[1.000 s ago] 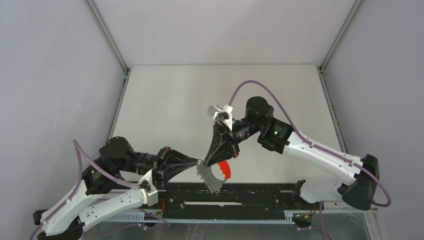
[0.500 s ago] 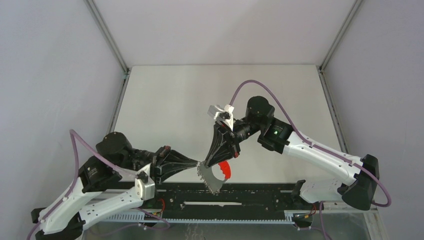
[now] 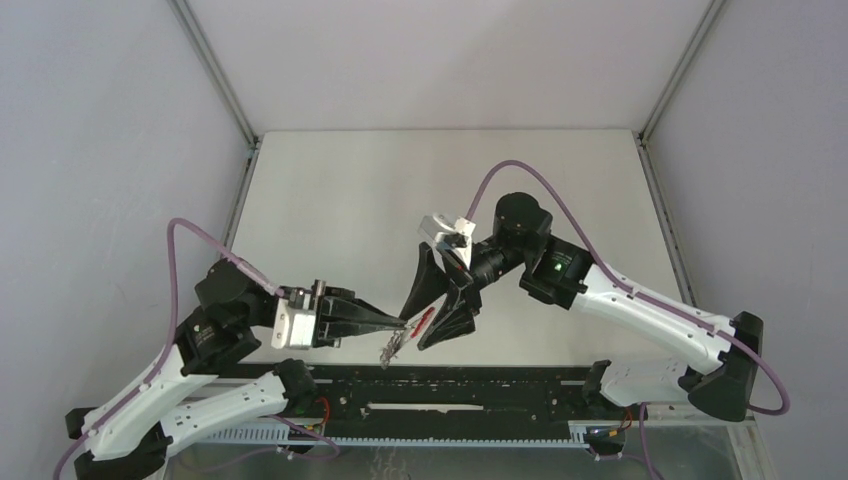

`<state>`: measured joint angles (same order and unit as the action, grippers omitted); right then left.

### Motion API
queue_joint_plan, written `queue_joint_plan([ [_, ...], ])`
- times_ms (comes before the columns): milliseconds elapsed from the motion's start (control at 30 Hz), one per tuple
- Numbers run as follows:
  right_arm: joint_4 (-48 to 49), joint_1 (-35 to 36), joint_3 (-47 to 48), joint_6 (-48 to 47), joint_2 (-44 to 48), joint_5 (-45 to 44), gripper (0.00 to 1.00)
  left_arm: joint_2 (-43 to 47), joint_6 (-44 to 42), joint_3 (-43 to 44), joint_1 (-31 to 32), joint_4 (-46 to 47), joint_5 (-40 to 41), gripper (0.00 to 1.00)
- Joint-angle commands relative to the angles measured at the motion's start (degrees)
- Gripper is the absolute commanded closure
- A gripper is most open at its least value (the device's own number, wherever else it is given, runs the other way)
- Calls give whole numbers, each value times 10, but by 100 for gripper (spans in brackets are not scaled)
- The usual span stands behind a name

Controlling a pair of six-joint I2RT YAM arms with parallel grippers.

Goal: Put the keys on the keyring
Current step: Adjust the keyring.

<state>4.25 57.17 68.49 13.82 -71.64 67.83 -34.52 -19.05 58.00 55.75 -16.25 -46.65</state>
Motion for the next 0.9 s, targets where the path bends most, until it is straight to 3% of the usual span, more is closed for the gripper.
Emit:
queue_joint_plan([
  [0,-55,1,22,-91,50,-71,31,-4,88,-18,-1,76,46,100],
  [167,-99,-18,22,-136,100,-156,27,3,109,-37,-5,90,75,100],
  [367,-136,-11,22,-190,151,-295,43,6,133,-45,-7,105,118,100],
  [500,-156,11,22,-211,161,-317,40,10,136,-47,-12,109,128,100],
  [767,-173,53,22,-236,156,-360,44,3,110,-29,-22,82,117,100],
  [800,-177,53,22,-233,157,-372,43,2,109,-25,-23,77,119,100],
  [867,-190,56,21,-227,162,-403,32,2,102,-21,-25,64,129,100],
])
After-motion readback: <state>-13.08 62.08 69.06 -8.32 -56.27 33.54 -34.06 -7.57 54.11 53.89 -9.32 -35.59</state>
